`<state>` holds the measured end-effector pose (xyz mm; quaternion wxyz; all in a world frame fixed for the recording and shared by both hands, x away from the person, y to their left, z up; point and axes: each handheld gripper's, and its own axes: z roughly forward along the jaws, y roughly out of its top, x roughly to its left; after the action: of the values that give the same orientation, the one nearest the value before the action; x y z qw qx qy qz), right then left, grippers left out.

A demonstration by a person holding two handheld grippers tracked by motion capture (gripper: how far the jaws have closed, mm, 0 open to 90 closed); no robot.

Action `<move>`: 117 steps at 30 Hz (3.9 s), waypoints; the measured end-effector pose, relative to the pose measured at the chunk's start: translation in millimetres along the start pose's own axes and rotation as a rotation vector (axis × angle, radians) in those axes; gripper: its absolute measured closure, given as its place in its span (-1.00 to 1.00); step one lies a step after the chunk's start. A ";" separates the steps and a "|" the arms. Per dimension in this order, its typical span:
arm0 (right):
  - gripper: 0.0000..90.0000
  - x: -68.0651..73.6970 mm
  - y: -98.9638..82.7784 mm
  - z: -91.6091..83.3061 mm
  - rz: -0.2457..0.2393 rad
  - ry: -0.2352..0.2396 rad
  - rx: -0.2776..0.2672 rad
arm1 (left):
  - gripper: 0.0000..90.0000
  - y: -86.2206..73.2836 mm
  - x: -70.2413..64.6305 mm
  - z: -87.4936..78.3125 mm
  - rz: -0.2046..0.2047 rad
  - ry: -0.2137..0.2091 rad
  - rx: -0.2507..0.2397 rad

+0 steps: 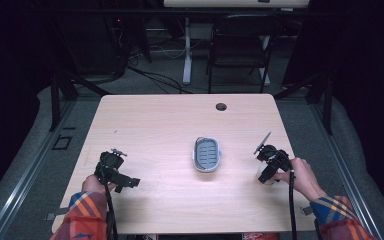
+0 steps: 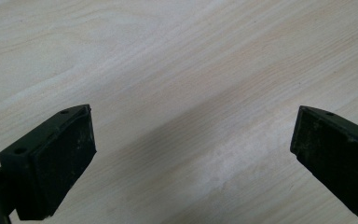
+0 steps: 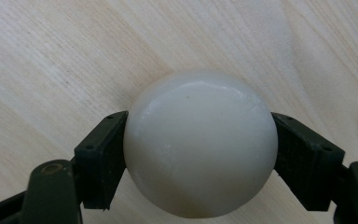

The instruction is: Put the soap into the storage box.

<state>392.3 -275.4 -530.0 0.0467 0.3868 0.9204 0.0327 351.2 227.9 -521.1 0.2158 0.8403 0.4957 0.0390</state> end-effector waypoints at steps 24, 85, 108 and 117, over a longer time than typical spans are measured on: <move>-0.47 1.8 17.7 -14.0 -0.045 -0.018 -0.005 | -1.00 -0.2 0.0 -0.1 0.001 -0.005 -0.004; -0.47 10.9 91.4 -45.5 -0.137 -0.049 -0.041 | -1.00 -0.2 0.1 0.4 0.004 -0.009 -0.002; -0.47 18.5 114.3 -62.2 -0.172 -0.063 -0.049 | -1.00 0.0 -0.3 0.6 0.000 -0.012 -0.001; -0.47 25.1 125.6 -67.4 -0.198 -0.063 -0.046 | -1.00 -0.1 -0.1 0.5 0.003 -0.009 -0.004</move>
<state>456.3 -171.3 -452.4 0.0874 0.2935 0.9512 0.0372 351.1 227.8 -521.6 0.2196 0.8408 0.4934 0.0365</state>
